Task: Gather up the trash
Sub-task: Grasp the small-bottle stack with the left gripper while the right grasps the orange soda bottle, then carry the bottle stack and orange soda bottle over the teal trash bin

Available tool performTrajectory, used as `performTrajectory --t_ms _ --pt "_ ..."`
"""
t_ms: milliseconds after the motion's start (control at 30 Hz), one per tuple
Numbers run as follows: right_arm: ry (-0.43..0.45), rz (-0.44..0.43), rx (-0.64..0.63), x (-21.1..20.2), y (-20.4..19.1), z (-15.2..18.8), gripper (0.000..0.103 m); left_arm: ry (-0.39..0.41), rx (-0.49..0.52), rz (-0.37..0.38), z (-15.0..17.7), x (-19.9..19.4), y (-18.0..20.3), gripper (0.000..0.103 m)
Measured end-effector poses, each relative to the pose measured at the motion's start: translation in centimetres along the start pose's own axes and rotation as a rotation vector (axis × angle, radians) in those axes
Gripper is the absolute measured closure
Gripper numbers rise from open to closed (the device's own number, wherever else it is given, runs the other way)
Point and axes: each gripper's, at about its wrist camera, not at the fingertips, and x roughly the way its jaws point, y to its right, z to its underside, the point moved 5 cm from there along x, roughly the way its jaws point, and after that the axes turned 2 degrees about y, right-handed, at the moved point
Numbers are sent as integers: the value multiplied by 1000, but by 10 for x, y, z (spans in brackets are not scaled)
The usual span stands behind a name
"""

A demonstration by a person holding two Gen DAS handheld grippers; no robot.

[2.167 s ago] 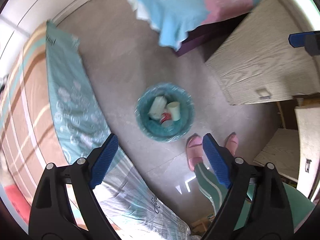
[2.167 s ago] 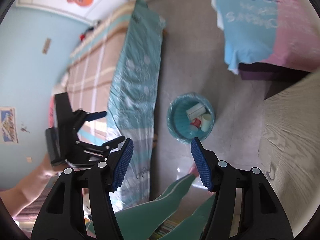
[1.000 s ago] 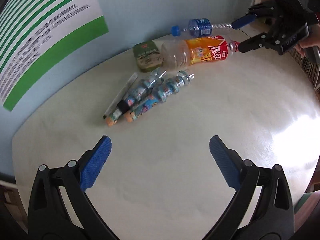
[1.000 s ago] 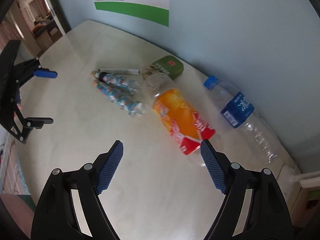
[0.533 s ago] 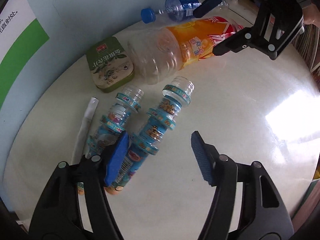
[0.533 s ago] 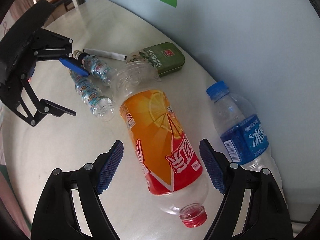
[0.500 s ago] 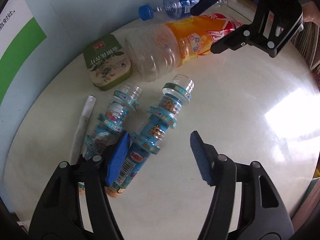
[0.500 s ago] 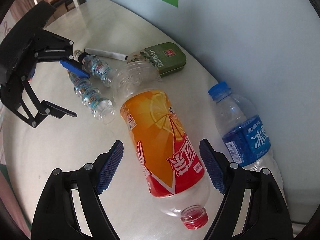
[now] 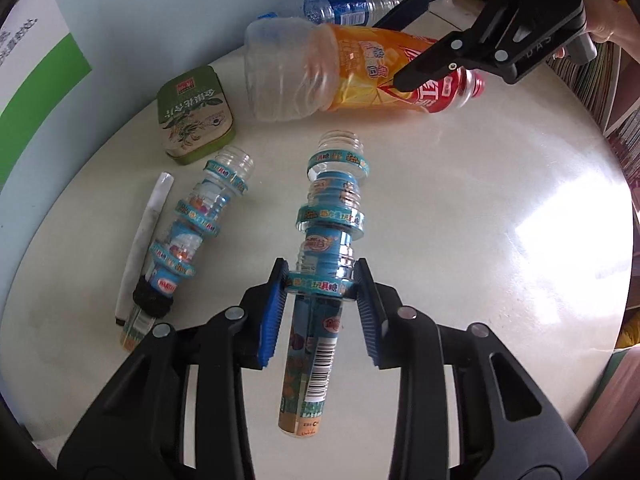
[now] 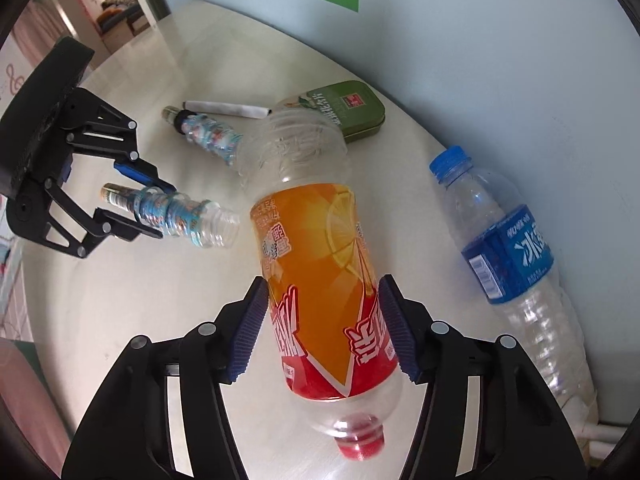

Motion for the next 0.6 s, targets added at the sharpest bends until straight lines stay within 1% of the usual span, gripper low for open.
performTrajectory --t_ms 133,167,267,333,400,433,467,500,533,567,600 --pt "9 -35 11 -24 -17 1 48 28 -40 -14 24 -33 6 72" --pt "13 -46 2 -29 -24 -1 51 41 -57 -20 31 -43 6 72" --pt "44 -70 -21 -46 -51 -12 51 87 -124 -47 59 -77 5 72" --pt "74 -110 -35 -57 -75 -26 51 118 -174 -72 85 -104 5 72" --pt "91 -118 -87 -61 -102 -40 52 135 -235 -111 114 -128 2 72" --pt "99 -125 -115 -61 -119 -49 52 139 -256 -119 124 -139 -8 72" --pt "111 -141 -118 -62 -129 -55 52 142 -282 -134 138 -147 -9 72" --pt "114 -173 -114 -64 -139 -59 52 143 -312 -162 159 -160 -14 72" --pt "122 -193 -125 -64 -154 -66 53 146 -335 -180 171 -170 -16 72" --pt "137 -189 -151 -64 -169 -73 53 149 -362 -191 184 -177 -16 72" --pt "138 -202 -178 -64 -185 -79 53 156 -395 -214 205 -190 -20 72"
